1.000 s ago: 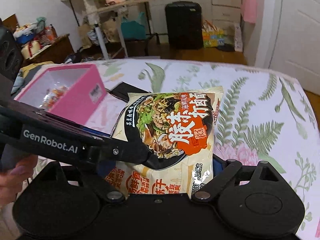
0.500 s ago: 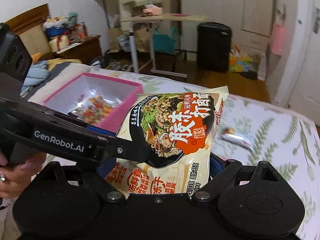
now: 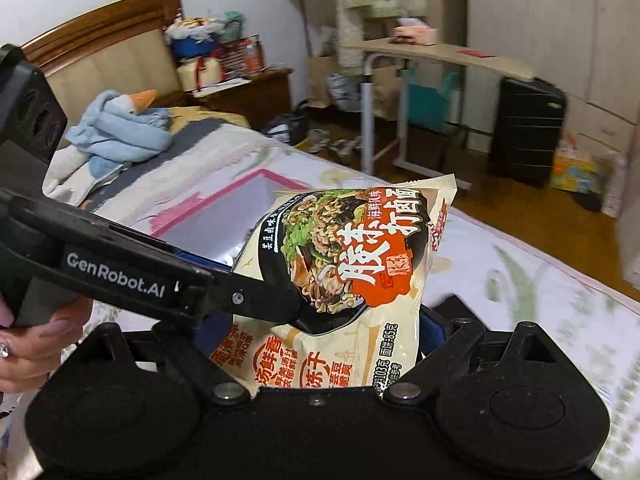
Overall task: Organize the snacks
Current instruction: 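Carry the noodle-snack bag into the pink box and open the right gripper, then move the left gripper to the black pack while the right gripper approaches the white bar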
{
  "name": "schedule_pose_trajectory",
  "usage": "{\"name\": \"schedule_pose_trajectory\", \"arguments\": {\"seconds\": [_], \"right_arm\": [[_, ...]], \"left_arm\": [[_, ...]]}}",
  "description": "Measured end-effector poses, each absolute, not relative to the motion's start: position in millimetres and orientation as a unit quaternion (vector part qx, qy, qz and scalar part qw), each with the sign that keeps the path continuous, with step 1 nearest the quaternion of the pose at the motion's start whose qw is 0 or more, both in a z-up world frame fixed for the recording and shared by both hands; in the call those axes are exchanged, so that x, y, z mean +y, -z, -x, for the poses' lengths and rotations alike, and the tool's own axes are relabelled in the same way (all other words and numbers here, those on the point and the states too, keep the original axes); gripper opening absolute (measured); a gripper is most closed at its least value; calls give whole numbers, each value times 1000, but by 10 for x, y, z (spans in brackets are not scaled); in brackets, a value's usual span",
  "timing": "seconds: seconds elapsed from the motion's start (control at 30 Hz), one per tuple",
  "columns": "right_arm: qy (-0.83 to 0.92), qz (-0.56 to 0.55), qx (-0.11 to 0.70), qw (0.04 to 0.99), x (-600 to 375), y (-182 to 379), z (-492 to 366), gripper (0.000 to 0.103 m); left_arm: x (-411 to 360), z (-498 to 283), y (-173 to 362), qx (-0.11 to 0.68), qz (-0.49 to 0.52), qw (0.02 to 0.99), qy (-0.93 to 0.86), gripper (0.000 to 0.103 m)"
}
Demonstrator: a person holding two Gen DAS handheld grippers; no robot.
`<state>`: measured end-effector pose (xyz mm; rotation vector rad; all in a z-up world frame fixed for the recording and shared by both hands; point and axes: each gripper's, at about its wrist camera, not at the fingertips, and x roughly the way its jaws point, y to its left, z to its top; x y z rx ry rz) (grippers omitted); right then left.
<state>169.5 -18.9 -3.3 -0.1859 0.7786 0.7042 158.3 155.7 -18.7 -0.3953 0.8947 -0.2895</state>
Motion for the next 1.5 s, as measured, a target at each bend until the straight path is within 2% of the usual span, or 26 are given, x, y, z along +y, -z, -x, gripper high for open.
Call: {"name": "schedule_pose_trajectory", "arguments": {"seconds": [0.23, 0.4, 0.5, 0.63, 0.77, 1.03, 1.23, 1.5], "right_arm": [[-364, 86, 372, 850, 230, 477, -2031, 95], [-349, 111, 399, 841, 313, 747, -2096, 94], [-339, 155, 374, 849, 243, 689, -1931, 95], [-338, 138, 361, 858, -88, 469, -1814, 95], [-320, 97, 348, 876, -552, 244, -1759, 95], [-272, 78, 309, 908, -1365, 110, -1688, 95], [-242, 93, 341, 904, -1821, 269, -1790, 95], [-192, 73, 381, 902, -2372, 702, -2065, 95]], "left_arm": [[1981, -1855, 447, 445, 171, 875, 77, 58], [1962, -1994, 665, 473, 134, 870, 44, 60], [1905, -1955, 680, 457, 105, 883, 22, 60], [1861, -1872, 583, 443, 89, 892, 29, 60], [1668, -1752, 397, 431, 44, 901, 41, 59], [1264, -1721, 43, 422, 32, 897, 127, 59], [752, -1941, -16, 443, -23, 879, 176, 57], [92, -2309, 243, 484, -7, 858, 173, 58]]}}
